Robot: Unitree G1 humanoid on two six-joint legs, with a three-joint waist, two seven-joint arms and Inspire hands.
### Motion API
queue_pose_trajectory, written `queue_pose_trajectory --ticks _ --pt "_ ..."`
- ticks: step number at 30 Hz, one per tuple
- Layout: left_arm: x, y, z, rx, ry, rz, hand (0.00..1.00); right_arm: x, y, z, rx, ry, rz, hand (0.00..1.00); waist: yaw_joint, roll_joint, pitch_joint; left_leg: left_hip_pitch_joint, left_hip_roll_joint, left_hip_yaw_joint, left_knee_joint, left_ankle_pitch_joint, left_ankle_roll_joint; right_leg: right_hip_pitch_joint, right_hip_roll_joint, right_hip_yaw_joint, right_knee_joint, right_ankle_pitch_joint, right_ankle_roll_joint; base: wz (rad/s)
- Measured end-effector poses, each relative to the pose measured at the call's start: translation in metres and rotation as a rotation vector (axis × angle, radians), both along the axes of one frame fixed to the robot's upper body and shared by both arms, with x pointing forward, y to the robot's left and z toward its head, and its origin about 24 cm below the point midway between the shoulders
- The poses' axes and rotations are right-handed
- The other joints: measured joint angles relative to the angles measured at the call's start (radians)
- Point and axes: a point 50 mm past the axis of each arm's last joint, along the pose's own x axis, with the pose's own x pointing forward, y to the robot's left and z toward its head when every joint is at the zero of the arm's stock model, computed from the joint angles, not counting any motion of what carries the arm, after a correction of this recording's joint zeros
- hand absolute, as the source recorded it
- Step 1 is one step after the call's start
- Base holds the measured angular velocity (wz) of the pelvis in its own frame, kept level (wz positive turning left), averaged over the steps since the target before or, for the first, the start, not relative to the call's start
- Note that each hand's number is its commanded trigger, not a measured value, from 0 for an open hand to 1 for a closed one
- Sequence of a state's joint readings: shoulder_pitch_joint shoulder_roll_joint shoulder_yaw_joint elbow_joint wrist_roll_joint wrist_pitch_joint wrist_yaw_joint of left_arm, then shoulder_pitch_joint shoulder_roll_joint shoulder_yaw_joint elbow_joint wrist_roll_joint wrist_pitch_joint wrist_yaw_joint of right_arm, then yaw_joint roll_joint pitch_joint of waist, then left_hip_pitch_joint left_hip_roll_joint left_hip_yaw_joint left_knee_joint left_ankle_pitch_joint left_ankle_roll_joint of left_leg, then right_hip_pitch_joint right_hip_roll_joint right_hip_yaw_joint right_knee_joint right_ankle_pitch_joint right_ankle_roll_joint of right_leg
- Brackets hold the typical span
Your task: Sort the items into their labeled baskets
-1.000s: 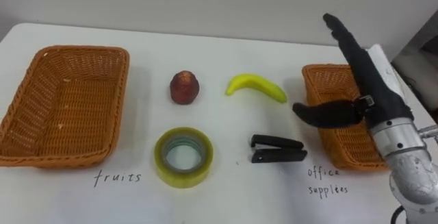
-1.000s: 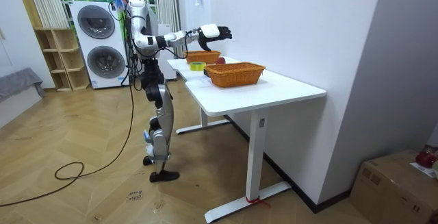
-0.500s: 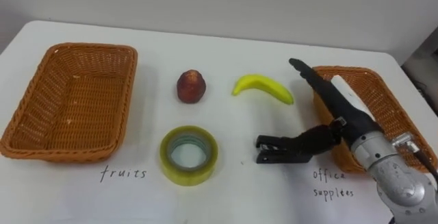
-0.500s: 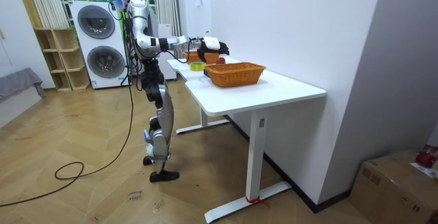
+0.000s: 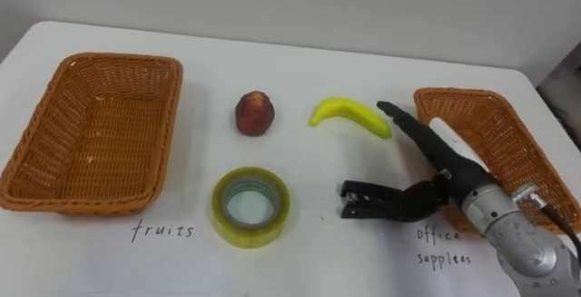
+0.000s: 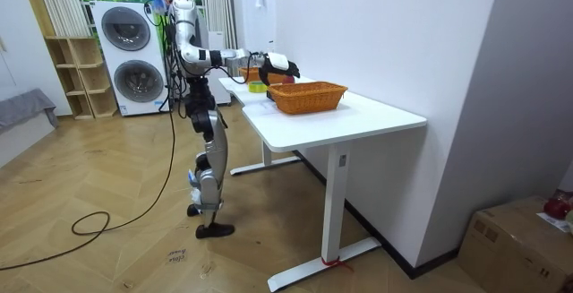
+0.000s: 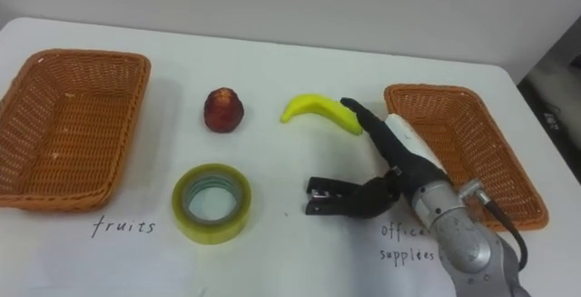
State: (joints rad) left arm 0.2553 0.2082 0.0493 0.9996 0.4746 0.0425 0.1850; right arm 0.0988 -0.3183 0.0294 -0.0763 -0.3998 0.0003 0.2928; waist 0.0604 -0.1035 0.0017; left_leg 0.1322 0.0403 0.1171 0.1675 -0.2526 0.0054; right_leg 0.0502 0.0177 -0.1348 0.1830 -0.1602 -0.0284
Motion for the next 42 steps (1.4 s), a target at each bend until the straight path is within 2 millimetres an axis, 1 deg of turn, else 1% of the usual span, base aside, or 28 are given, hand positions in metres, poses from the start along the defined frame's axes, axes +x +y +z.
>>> queue_pose_trajectory --ticks 6,15,20,25,29,34,37,42 --pt "0.001 0.0 0.0 0.001 -0.003 -0.001 0.0 -0.002 0.008 -0.006 -0.044 0.04 0.054 0.0 0.002 -0.002 0.0006 -0.001 0.0 -0.002 -0.001 0.0 0.0 0.0 0.0 0.003 -0.002 0.0 0.0 0.01" --pt "0.002 0.0 0.0 0.002 -0.002 -0.012 0.0 -0.003 0.008 -0.012 -0.092 0.08 0.073 0.0 0.006 -0.004 0.0008 0.0 0.0 -0.002 -0.001 0.0 0.0 0.001 0.0 -0.002 -0.001 0.0 0.0 0.0" --pt "0.004 0.0 0.0 0.003 -0.007 -0.017 0.0 -0.004 0.014 -0.016 -0.091 0.101 0.098 0.0 0.007 -0.007 0.0015 0.0 0.0 -0.002 -0.001 0.0 0.0 0.001 0.0 0.001 -0.001 0.0 0.0 0.0" --pt "0.006 0.0 0.001 0.008 -0.014 -0.018 0.0 -0.004 0.014 -0.016 -0.091 0.106 0.097 0.0 0.023 -0.008 0.002 0.001 0.0 -0.002 -0.001 0.0 0.0 0.001 0.0 0.004 -0.001 0.0 0.0 0.0" --pt "0.007 0.0 0.001 0.01 -0.016 -0.018 0.0 -0.005 0.014 -0.018 -0.092 0.116 0.095 0.0 0.028 -0.008 0.0023 0.0 0.0 -0.003 -0.001 0.0 0.0 0.001 0.0 0.003 -0.001 0.0 0.0 0.0" --pt "0.009 0.0 0.001 0.009 -0.024 -0.021 0.0 -0.006 0.016 -0.021 -0.091 0.133 0.105 0.0 0.026 -0.008 0.0023 -0.001 0.0 -0.008 -0.002 0.0 0.0 0.003 -0.001 -0.002 -0.001 0.0 0.0 0.02" --pt "0.011 0.0 0.002 0.009 -0.029 -0.023 0.0 -0.007 0.016 -0.028 -0.092 0.164 0.107 0.0 0.026 -0.008 0.0022 0.0 0.0 -0.01 -0.001 0.0 0.0 0.004 -0.002 -0.003 0.001 0.0 0.0 0.01" --pt "0.007 0.0 0.002 0.009 -0.025 -0.02 0.0 -0.008 0.015 -0.03 -0.098 0.196 0.101 0.0 0.026 -0.01 0.0011 0.001 0.0 -0.01 0.0 0.0 0.0 0.005 -0.003 -0.003 0.003 0.0 0.0 0.0"
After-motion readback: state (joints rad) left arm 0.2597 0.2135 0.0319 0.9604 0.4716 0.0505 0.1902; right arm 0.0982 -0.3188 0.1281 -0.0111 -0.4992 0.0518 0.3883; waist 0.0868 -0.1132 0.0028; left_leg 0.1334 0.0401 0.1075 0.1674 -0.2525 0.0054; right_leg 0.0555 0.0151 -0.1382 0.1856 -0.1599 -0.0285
